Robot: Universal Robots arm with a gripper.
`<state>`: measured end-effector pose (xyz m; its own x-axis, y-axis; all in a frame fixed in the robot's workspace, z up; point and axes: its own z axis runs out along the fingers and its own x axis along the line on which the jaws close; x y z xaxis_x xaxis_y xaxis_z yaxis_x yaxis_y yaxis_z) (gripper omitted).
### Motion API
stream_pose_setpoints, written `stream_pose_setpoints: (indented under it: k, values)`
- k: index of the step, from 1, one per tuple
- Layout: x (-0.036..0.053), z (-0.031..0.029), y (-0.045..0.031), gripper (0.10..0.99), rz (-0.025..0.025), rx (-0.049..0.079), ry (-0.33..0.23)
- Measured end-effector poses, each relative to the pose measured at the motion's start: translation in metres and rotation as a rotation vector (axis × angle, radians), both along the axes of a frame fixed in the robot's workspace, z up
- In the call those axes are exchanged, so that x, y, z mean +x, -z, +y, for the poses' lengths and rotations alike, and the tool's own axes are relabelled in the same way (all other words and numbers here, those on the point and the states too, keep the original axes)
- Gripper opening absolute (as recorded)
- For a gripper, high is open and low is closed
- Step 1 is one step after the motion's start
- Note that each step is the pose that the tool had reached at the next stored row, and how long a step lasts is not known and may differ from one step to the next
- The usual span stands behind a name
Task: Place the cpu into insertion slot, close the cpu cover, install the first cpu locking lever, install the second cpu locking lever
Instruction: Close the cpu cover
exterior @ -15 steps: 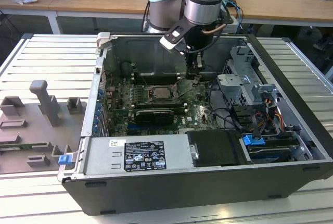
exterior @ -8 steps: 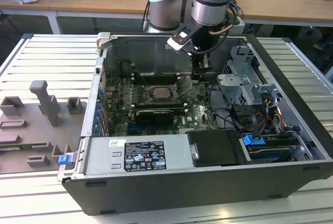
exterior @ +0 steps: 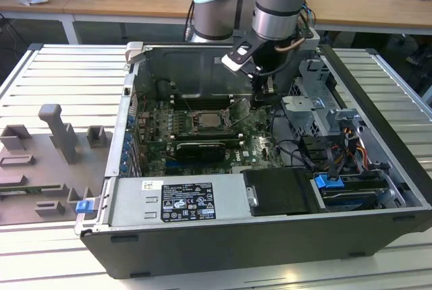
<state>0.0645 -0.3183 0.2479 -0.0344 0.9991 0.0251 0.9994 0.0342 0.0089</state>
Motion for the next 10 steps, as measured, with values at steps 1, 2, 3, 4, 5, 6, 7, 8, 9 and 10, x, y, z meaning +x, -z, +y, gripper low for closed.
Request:
stream_pose_setpoints:
  k: [1,2,3,4,5,6,7,8,9,10]
  values:
    - [0.0,0.0,0.0,0.106,0.0303,0.0,0.0]
    - [0.0001,0.0001,0.0,0.106,0.0495,0.0,0.0]
    - [0.0001,0.0001,0.0,0.106,0.0601,0.0,0.0]
    - [0.0001,0.0002,-0.0001,0.106,0.0648,0.0,0.0]
    - [-0.0001,0.0002,-0.0002,0.106,0.0662,0.0,0.0]
    - [-0.0005,0.0001,-0.0002,0.106,0.0662,0.0,0.0]
    - [-0.0014,0.0001,-0.0002,0.106,0.0663,0.0,0.0]
    - [-0.0026,0.0001,-0.0002,0.106,0.0663,0.0,0.0]
    - [-0.0054,0.0001,-0.0002,0.106,0.0662,0.0,0.0]
    - [-0.0072,0.0001,-0.0002,0.106,0.0663,0.0,0.0]
